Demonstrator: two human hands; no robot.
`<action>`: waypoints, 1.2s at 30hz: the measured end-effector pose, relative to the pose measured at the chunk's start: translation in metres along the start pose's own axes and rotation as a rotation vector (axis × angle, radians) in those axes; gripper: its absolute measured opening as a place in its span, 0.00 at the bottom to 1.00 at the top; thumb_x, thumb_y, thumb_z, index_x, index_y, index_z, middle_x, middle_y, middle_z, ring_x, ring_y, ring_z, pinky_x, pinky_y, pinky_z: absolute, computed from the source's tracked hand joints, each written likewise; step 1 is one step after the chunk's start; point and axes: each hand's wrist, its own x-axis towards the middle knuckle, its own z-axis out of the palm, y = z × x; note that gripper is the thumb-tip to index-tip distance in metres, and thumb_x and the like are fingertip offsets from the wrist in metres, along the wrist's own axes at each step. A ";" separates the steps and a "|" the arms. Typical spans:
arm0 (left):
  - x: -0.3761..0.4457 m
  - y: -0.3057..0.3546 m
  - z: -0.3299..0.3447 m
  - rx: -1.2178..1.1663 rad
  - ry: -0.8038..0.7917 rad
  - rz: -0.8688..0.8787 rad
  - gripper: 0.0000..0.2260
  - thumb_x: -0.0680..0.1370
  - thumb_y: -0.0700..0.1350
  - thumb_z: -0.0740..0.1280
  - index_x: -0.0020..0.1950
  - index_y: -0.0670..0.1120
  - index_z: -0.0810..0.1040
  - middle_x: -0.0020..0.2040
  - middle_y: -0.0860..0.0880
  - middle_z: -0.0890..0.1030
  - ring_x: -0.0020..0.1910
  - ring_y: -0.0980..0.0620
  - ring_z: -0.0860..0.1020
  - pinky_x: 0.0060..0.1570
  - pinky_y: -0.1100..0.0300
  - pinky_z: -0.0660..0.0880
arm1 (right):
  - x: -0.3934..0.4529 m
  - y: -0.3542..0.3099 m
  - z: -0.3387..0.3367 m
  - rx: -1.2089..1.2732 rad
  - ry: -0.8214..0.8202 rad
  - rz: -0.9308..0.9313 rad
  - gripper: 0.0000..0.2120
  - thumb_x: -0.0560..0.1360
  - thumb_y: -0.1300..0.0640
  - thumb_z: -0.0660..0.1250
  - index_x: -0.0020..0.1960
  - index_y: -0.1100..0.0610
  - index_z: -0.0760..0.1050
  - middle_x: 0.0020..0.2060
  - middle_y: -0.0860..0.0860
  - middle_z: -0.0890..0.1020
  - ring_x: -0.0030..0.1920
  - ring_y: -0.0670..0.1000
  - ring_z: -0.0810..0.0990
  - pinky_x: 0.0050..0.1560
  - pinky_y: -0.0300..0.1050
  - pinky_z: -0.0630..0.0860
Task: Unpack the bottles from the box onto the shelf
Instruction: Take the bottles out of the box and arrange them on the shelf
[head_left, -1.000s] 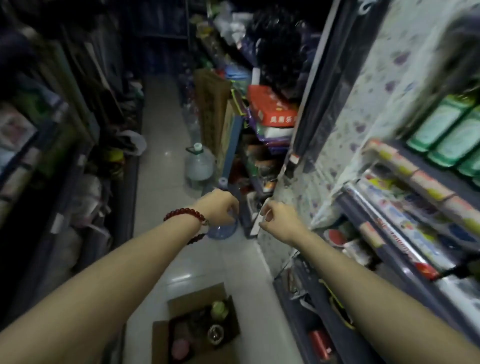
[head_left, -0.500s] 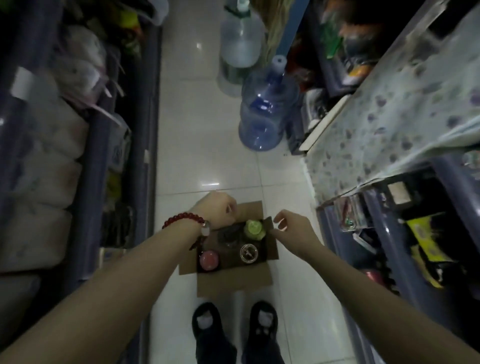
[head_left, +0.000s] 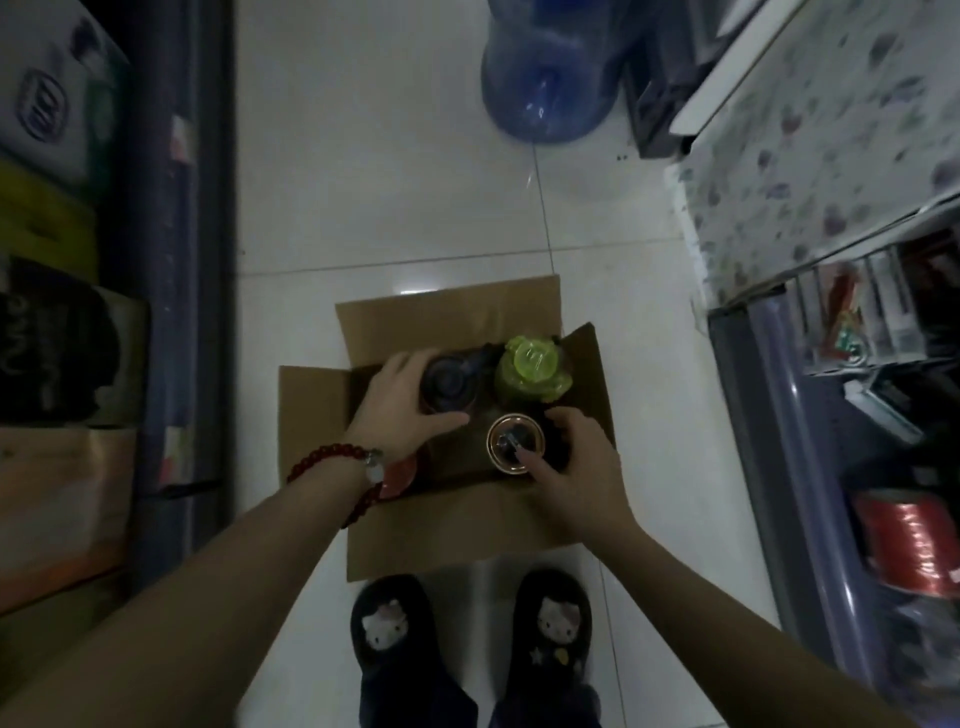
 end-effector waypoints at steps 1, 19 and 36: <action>0.006 -0.008 0.011 -0.005 0.004 0.019 0.35 0.67 0.51 0.76 0.70 0.49 0.66 0.68 0.47 0.68 0.67 0.47 0.68 0.65 0.59 0.65 | 0.002 0.008 0.010 0.012 0.008 0.006 0.25 0.70 0.51 0.73 0.63 0.54 0.70 0.56 0.52 0.75 0.53 0.45 0.72 0.49 0.36 0.67; 0.034 -0.039 0.049 -0.218 0.185 0.050 0.32 0.63 0.50 0.79 0.64 0.51 0.71 0.57 0.58 0.76 0.58 0.62 0.72 0.58 0.69 0.69 | 0.025 0.034 0.086 0.169 0.119 0.073 0.42 0.63 0.59 0.78 0.71 0.53 0.61 0.66 0.52 0.71 0.67 0.52 0.70 0.61 0.39 0.66; -0.029 0.080 -0.077 -0.322 0.267 -0.052 0.26 0.65 0.52 0.77 0.57 0.51 0.69 0.52 0.56 0.76 0.49 0.58 0.75 0.36 0.79 0.70 | -0.021 -0.086 -0.033 0.171 0.138 0.050 0.39 0.63 0.60 0.78 0.68 0.55 0.64 0.61 0.50 0.71 0.57 0.43 0.69 0.41 0.18 0.65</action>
